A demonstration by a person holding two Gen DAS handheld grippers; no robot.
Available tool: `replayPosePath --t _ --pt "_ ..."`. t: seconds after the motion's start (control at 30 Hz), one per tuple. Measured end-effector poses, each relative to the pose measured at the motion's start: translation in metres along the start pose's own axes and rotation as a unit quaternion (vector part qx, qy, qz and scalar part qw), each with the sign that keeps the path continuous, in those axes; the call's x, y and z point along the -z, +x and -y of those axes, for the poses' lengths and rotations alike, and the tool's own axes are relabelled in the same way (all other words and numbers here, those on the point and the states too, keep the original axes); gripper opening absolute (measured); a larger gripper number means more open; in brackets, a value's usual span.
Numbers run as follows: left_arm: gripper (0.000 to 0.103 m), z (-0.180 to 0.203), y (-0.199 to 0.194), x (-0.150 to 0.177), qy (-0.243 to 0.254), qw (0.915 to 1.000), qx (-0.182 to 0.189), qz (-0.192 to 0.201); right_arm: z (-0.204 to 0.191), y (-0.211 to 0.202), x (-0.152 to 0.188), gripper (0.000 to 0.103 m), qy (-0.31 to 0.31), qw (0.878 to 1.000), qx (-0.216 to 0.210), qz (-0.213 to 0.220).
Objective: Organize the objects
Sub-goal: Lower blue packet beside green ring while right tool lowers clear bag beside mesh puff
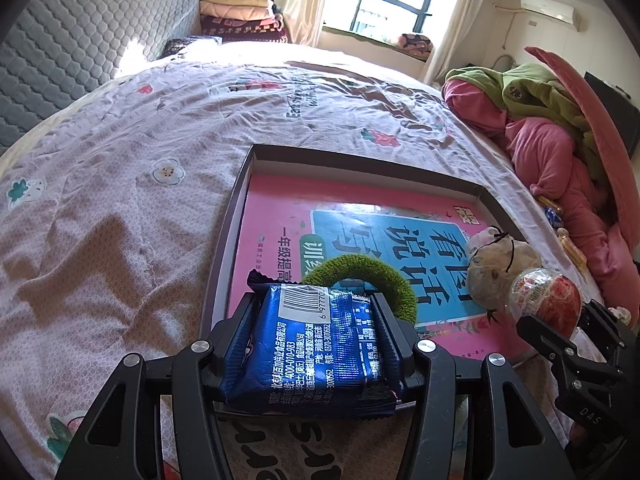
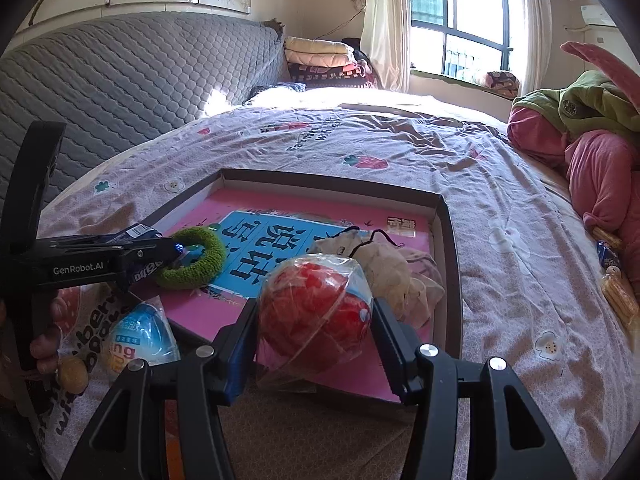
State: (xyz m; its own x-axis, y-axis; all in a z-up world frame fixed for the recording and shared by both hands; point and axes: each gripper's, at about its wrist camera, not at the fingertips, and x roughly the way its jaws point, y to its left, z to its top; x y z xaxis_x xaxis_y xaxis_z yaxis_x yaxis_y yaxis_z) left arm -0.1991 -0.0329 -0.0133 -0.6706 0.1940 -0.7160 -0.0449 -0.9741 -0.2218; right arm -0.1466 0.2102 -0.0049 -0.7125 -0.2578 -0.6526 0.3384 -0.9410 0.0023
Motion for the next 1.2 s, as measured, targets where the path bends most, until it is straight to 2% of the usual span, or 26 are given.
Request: replayPosePath --t 0.3,0.97,1.2 --pt "0.057 -0.003 0.001 -0.001 -0.003 1.0000 -0.004 -0.002 0.009 0.010 0.003 0.055 0.013 1.000 0.017 -0.015" --pt "0.058 0.000 0.003 0.000 0.003 1.0000 0.001 -0.002 0.012 0.011 0.003 0.055 0.029 0.999 0.012 -0.021" --pt "0.058 0.002 0.003 0.000 0.010 0.9999 -0.009 0.009 0.012 0.010 0.003 0.059 0.031 0.999 0.015 -0.021"
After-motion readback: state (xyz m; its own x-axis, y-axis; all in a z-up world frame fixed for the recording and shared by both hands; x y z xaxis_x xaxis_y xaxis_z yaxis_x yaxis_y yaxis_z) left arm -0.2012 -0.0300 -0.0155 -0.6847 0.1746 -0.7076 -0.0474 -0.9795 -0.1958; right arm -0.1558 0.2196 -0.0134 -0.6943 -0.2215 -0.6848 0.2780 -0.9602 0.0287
